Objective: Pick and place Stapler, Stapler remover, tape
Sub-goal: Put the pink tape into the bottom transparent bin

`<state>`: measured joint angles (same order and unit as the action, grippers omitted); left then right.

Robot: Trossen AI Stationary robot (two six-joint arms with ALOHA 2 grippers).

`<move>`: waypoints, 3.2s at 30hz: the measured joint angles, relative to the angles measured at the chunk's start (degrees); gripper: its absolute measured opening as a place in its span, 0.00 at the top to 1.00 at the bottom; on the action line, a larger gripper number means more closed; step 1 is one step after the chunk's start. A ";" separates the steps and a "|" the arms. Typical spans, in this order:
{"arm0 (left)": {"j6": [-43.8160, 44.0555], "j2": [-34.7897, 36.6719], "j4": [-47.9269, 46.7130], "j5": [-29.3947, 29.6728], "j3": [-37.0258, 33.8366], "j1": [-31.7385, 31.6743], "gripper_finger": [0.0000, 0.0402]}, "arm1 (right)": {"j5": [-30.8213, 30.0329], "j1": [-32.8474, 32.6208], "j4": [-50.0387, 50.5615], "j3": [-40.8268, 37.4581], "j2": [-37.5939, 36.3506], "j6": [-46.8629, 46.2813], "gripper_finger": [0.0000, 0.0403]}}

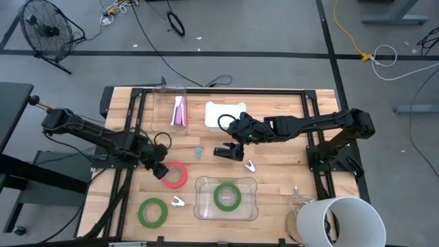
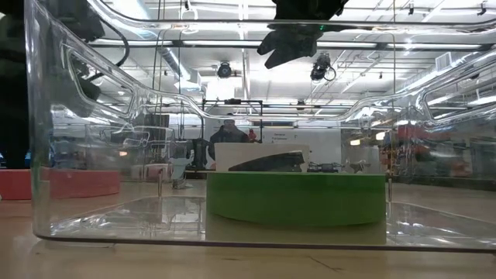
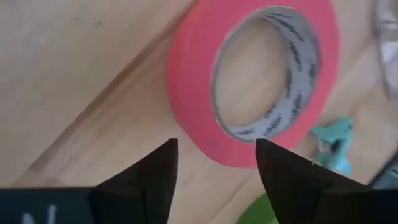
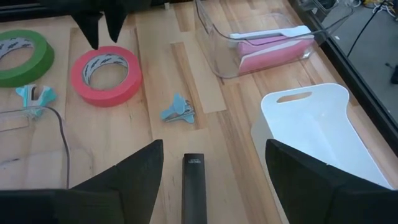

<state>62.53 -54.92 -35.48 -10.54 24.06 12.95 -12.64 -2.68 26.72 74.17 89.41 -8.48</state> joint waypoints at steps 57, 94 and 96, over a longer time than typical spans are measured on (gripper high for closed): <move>-31.85 -13.67 -25.56 67.05 45.22 8.87 0.79 | 0.15 -0.07 -13.28 0.00 -0.02 -0.03 0.31; -57.55 -16.54 0.16 84.05 44.71 8.08 0.79 | -1.59 0.73 -41.32 0.11 5.41 5.52 0.79; -57.66 -16.54 0.38 83.59 44.71 7.74 0.79 | -1.52 0.70 -40.57 0.13 5.38 6.12 0.78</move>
<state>4.86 -71.46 -35.10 73.05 68.77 20.69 -14.17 -1.98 -13.85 74.30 94.78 -2.36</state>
